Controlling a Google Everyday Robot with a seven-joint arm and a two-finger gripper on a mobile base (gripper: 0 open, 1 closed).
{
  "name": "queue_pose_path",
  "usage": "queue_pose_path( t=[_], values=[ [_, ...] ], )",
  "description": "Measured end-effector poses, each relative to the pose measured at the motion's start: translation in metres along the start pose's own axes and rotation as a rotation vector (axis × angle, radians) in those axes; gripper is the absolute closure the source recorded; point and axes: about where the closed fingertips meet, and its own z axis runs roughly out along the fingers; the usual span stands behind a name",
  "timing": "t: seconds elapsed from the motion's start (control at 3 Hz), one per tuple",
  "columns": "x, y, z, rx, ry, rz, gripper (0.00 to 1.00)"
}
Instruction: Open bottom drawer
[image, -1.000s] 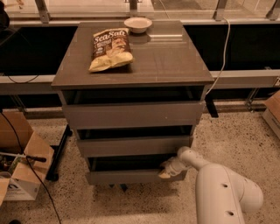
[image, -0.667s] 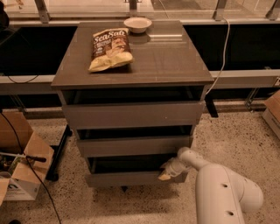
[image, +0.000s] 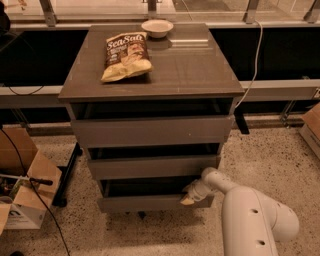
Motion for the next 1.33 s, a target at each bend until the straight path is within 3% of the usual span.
queue_pose_path(
  t=[0.33,0.67,1.0,1.33],
  values=[
    [0.000,0.000,0.000,0.000,0.000,0.000,0.35],
    [0.019,0.025,0.000,-0.018,0.019,0.081,0.11],
    [0.025,0.034,-0.003,-0.023,0.027,0.113,0.00],
    [0.025,0.034,-0.003,-0.023,0.027,0.113,0.00]
  ],
)
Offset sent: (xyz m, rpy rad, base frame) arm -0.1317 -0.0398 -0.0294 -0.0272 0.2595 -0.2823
